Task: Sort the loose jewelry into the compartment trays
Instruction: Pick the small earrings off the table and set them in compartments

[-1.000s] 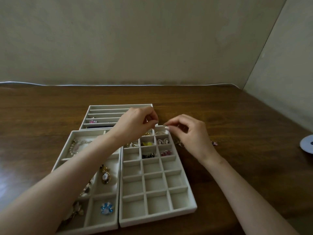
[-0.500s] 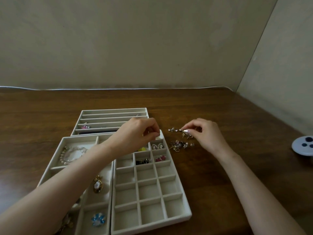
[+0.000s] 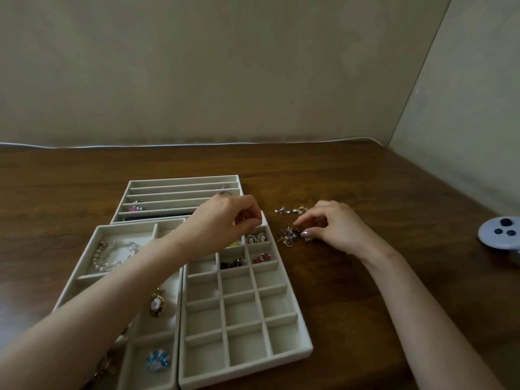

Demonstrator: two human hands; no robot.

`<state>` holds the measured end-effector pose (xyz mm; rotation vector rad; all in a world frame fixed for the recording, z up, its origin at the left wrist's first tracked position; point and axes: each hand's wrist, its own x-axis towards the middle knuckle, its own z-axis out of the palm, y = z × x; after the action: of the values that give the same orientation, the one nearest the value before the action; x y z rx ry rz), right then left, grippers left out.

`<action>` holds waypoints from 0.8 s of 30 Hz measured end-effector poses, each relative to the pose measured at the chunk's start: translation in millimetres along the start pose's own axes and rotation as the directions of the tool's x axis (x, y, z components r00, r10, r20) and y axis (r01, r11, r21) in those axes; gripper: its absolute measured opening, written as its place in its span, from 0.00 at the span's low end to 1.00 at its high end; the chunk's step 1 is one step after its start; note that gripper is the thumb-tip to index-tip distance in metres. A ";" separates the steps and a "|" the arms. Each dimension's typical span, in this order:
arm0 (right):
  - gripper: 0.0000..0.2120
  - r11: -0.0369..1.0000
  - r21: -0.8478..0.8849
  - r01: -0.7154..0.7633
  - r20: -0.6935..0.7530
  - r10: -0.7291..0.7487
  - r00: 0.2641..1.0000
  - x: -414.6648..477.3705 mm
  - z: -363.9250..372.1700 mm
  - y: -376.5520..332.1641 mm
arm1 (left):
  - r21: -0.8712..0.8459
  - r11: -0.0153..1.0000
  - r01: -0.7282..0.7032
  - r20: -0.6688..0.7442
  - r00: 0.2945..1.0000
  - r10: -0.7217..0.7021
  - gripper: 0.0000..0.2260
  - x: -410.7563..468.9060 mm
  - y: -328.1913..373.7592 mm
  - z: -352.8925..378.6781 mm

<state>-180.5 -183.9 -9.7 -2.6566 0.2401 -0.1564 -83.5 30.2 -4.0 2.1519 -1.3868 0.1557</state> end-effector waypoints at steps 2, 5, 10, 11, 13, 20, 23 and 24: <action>0.11 1.000 -0.021 -0.011 -0.012 0.011 1.000 -0.3 -0.7 1.2 | 0.002 1.000 0.004 0.001 1.000 -0.004 0.03 0.2 0.1 0.1; 0.07 1.000 -0.019 -0.018 -0.038 0.017 0.999 0.9 3.5 1.6 | 0.003 1.000 0.005 0.000 1.000 -0.005 0.03 0.7 -0.4 0.7; 0.05 1.000 -0.022 -0.007 -0.036 0.006 0.999 1.4 5.8 1.0 | 0.005 1.000 0.015 0.014 1.000 -0.015 0.03 0.3 -0.1 0.8; 0.04 1.000 -0.024 -0.004 -0.041 0.003 0.999 1.3 5.3 1.1 | 0.007 1.000 0.015 0.013 1.000 -0.015 0.03 0.3 -0.1 0.7; 0.02 1.000 -0.019 0.004 -0.068 -0.005 0.998 1.8 5.3 2.1 | 0.007 1.000 0.017 0.014 1.000 -0.017 0.03 0.2 -0.4 1.0; 0.03 1.000 0.014 0.006 -0.114 -0.004 0.993 3.5 7.9 3.7 | 0.004 1.000 0.020 0.027 0.999 -0.021 0.04 0.4 -0.6 2.0; 0.04 0.998 0.054 0.010 -0.128 -0.003 0.992 3.0 6.7 4.9 | 0.003 1.000 0.024 0.030 0.999 -0.025 0.04 0.4 -0.4 2.0; 0.04 0.998 0.065 0.016 -0.126 -0.007 0.992 2.8 6.6 4.7 | 0.004 1.000 0.026 0.032 0.999 -0.026 0.04 0.4 -0.6 2.0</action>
<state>-177.5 -185.7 -17.5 -2.5855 0.2557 -0.3310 -83.2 29.0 -5.8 2.1835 -1.3766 0.1150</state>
